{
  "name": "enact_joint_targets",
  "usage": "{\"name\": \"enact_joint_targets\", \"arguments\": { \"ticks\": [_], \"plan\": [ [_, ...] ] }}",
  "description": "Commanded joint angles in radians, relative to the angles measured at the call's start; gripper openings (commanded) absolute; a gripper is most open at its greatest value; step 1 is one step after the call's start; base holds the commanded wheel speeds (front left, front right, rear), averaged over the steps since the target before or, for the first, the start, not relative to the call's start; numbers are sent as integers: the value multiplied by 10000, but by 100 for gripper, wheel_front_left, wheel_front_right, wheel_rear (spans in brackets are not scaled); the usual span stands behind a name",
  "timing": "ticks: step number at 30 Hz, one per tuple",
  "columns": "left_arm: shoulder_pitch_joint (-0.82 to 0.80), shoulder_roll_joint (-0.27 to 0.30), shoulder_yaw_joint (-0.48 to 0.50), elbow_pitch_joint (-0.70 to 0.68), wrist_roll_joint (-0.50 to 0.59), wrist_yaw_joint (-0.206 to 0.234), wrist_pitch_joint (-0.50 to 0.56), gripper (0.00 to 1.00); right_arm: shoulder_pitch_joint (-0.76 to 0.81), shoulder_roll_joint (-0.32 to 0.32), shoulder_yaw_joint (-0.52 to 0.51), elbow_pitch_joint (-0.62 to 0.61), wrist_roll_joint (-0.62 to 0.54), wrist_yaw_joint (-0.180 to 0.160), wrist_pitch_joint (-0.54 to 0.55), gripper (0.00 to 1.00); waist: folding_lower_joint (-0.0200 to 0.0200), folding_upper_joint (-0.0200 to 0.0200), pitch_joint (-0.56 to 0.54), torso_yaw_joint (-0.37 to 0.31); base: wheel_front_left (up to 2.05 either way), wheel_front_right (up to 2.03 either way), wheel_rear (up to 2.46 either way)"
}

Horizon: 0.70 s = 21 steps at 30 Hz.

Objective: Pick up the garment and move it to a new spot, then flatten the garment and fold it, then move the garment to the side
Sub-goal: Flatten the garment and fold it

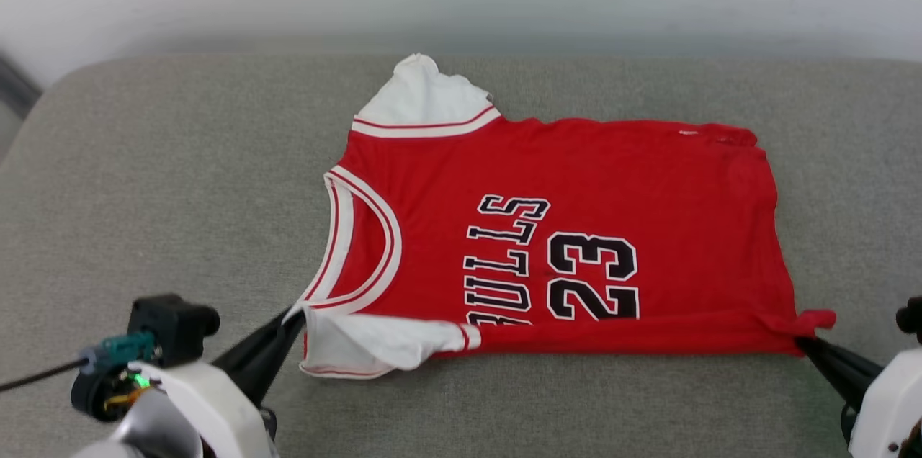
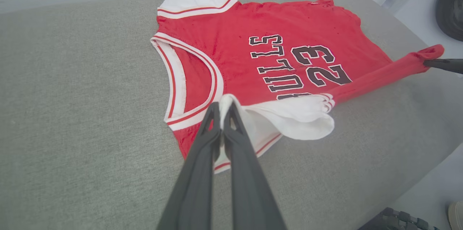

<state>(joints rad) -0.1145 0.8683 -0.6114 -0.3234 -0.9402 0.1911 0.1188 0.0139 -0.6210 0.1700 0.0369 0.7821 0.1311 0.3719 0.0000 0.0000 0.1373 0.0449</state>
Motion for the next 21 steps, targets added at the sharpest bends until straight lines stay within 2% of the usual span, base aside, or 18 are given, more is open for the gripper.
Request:
{"name": "enact_joint_targets", "arguments": {
  "ticks": [1, 7, 17, 21],
  "plan": [
    [-360, -93, 58, 72, 110, -81, -9, 0, -271, 121, -64, -83, -93, -8, 100, 0, 0, 0, 349, -67, 0, 0, 0],
    [-1690, -337, 34, 690, 550, -354, 283, 0, -1044, 330, -190, -98, -573, -8, 599, 0, 0, 0, 1150, -208, 0, 0, 0],
    [-3308, -1272, -419, 2587, 1396, -715, 229, 0, -2147, 614, 50, 382, -1273, -8, 737, 0, 0, 0, 1981, -271, 0, 0, 0],
    [-3692, -1833, -468, 3357, 1445, -822, -73, 0, -2312, 667, 36, 637, -1443, -8, 739, 0, 0, 0, 2092, -226, 0, 0, 0]
  ]
}}
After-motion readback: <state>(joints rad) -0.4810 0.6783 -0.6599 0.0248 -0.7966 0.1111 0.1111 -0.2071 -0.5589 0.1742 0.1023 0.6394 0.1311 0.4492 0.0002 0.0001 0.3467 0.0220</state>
